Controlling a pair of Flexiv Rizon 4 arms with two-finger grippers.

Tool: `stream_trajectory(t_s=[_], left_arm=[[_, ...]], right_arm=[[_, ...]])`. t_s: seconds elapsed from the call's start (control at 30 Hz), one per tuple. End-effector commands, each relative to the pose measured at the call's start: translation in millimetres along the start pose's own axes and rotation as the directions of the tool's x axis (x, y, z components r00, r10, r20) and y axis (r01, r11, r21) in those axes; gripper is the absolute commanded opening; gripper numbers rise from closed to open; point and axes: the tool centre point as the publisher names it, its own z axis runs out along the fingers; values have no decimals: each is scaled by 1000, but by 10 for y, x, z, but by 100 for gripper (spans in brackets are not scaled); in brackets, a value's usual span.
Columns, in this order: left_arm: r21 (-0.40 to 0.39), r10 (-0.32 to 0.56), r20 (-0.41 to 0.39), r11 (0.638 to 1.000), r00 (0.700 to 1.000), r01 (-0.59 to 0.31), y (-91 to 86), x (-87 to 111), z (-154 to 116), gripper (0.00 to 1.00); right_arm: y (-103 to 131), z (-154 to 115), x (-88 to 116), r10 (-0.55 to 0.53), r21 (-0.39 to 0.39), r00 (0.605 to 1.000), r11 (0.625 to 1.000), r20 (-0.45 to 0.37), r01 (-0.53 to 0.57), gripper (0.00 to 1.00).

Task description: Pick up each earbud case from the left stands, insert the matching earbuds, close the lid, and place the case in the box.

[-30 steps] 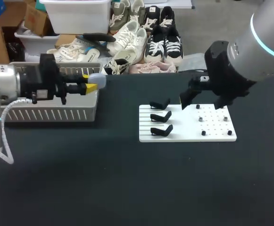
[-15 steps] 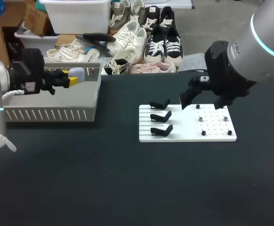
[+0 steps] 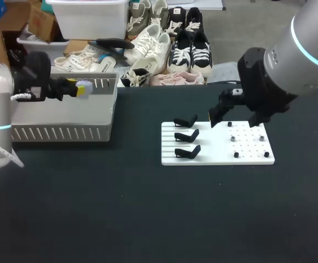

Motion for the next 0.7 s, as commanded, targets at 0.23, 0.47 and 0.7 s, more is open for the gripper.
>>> stream_trajectory(t_s=[0.23,0.47,0.7], left_arm=[[83,62,-40,995,997,-58,58,-162,-13,100],[196,124,24,972,992,-126,-327,-315,-86,100],[317,146,63,935,987,-158,-834,-441,-234,100]], right_arm=[[-6,-11,23,2,1,1000,1000,6,-2,100],[-6,-11,23,2,1,1000,1000,6,-2,100],[-6,-11,23,2,1,1000,1000,6,-2,100]])
